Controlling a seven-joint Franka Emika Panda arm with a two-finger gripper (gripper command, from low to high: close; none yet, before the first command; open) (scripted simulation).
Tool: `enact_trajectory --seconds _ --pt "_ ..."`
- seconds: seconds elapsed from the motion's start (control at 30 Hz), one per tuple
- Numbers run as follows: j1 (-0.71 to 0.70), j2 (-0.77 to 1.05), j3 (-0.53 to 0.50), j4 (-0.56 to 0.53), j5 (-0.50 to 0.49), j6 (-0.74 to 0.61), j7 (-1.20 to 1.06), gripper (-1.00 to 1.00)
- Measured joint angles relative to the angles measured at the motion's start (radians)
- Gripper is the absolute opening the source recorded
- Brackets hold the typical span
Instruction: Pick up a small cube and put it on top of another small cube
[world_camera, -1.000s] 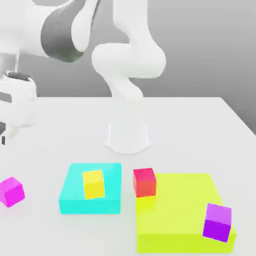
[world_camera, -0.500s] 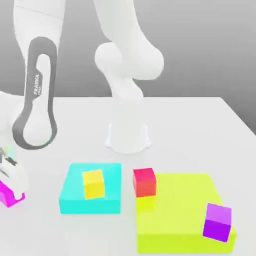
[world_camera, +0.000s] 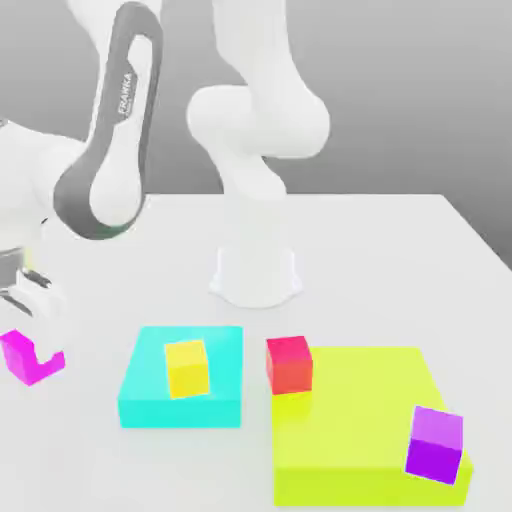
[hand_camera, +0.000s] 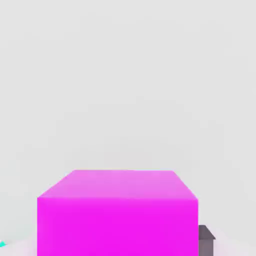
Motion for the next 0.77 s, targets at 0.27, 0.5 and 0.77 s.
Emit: enact_trajectory --seconds 0.27,0.5,0.77 --pt "0.176 -0.267 0.188 -0.124 -0.012 -0.140 0.368 -1.00" --pt "0.308 -0.436 0.367 -0.226 0.057 -0.207 0.594 -1.00" --pt "0.304 -0.292 0.395 -0.267 0.050 -0.022 0.619 1.00"
